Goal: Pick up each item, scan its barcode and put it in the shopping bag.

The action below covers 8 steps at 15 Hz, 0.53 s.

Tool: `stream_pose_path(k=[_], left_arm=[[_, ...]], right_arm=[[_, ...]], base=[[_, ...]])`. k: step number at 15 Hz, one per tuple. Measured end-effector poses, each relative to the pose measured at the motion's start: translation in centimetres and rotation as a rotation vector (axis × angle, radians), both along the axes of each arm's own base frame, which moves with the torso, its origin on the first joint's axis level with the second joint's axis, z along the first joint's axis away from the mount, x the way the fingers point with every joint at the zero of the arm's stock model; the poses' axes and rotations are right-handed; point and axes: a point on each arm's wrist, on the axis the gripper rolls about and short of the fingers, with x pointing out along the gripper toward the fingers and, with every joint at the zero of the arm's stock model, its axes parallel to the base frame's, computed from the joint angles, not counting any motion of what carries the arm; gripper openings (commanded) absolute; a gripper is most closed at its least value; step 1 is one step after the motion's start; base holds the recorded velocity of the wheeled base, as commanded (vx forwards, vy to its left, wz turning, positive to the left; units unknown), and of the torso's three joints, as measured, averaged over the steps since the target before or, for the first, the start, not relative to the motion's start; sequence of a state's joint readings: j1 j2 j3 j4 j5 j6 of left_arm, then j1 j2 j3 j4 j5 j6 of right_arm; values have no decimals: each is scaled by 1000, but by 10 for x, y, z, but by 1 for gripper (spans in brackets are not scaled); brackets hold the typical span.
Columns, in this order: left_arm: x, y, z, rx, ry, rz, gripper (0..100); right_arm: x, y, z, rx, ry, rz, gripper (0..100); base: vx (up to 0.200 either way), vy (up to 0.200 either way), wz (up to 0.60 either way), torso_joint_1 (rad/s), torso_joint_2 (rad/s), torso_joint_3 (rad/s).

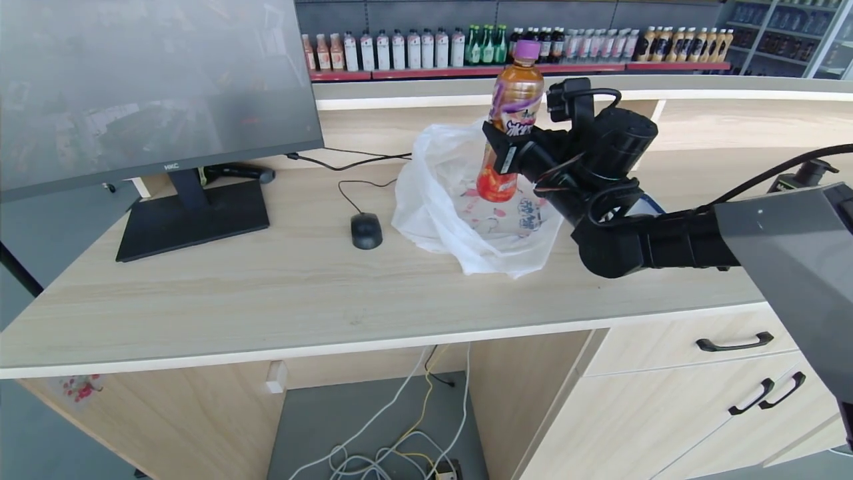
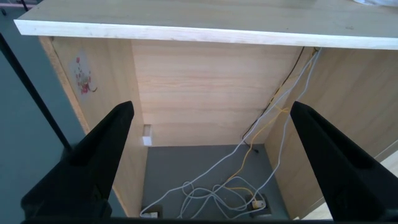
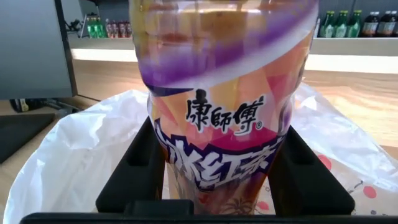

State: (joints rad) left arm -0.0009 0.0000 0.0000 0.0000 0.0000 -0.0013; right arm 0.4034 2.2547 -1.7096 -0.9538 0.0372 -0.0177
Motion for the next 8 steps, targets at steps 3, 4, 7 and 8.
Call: stream_pose_path(k=[3,4,7,8], left_arm=[[0,0,0,0,0,0,100],[0,0,0,0,0,0,100],[0,0,0,0,0,0,100],[0,0,0,0,0,0,100]], right_arm=[[7,5,-13,-8,13,3,0],[9,9,-19,-11,19,10,0],[16,14,-26,-11,18,15,0],[17,15,-29,-12,21,15,0]], base=[[0,0,0,0,0,0],[0,0,0,0,0,0],[0,0,0,0,0,0],[0,0,0,0,0,0]])
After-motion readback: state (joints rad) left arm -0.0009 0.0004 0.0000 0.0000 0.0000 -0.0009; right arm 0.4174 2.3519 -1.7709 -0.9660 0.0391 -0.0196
